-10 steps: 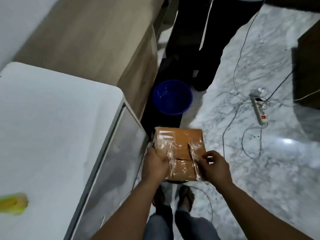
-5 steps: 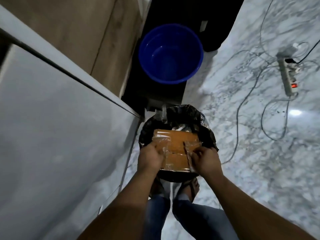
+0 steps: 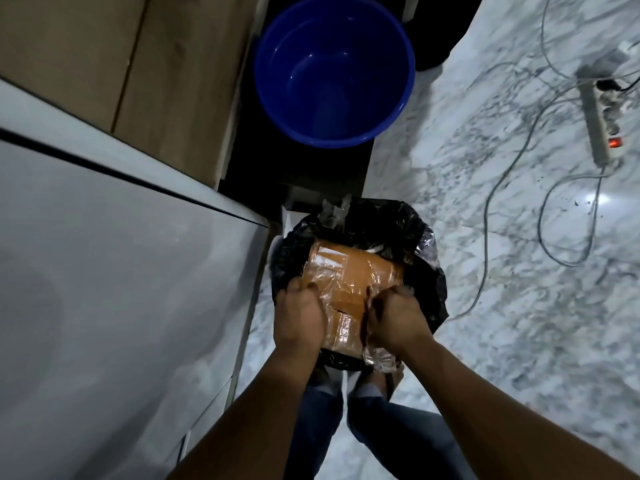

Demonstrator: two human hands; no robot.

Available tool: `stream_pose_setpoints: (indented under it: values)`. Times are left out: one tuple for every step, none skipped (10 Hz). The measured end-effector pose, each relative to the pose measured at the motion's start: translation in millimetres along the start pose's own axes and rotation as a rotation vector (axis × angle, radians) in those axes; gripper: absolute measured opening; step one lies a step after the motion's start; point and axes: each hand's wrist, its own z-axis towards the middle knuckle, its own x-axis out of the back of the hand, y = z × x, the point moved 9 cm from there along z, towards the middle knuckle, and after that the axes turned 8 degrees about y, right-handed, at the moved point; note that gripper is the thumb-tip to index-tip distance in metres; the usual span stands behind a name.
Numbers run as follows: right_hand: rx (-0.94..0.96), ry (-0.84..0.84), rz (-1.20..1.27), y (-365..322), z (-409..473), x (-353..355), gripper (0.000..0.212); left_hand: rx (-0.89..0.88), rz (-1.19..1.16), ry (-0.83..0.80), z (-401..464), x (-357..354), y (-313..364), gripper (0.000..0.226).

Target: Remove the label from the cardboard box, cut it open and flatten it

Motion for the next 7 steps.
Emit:
stream_pose_setpoints:
  values:
    - [-0.023,-0.027,-0.024,5.6,2.5,-3.6,0.033,-0.008,0.039,-0.002,2.6,-2.5,5.2,0.029]
    - [-0.072,-0.001,0.013,9.4,1.1,5.4,0.038,-0.027,0.062,0.021,1.1,9.3,11.8,0.03]
    - [-0.134,0.055,0.053,12.7,-5.8,22.4,0.034,0.005,0.033,0.064,-2.2,27.1,13.9,0.041]
    - [-0.163,0.104,0.106,12.4,-19.5,43.5,0.038,0.052,-0.006,0.071,-7.2,46.8,16.6,0.033]
    - [-0.129,0.124,0.1,6.4,-34.4,62.4,0.046,0.019,-0.067,0.102,-14.9,74.2,27.4,0.031]
    - [-0.097,0.095,0.115,-8.9,-55.2,83.9,0.049,-0.041,-0.076,0.106,-29.8,106.9,38.8,0.033]
    - [-0.017,0.124,0.118,-33.8,-78.7,109.4,0.047,-0.041,-0.112,0.136,-47.9,140.8,39.7,0.032]
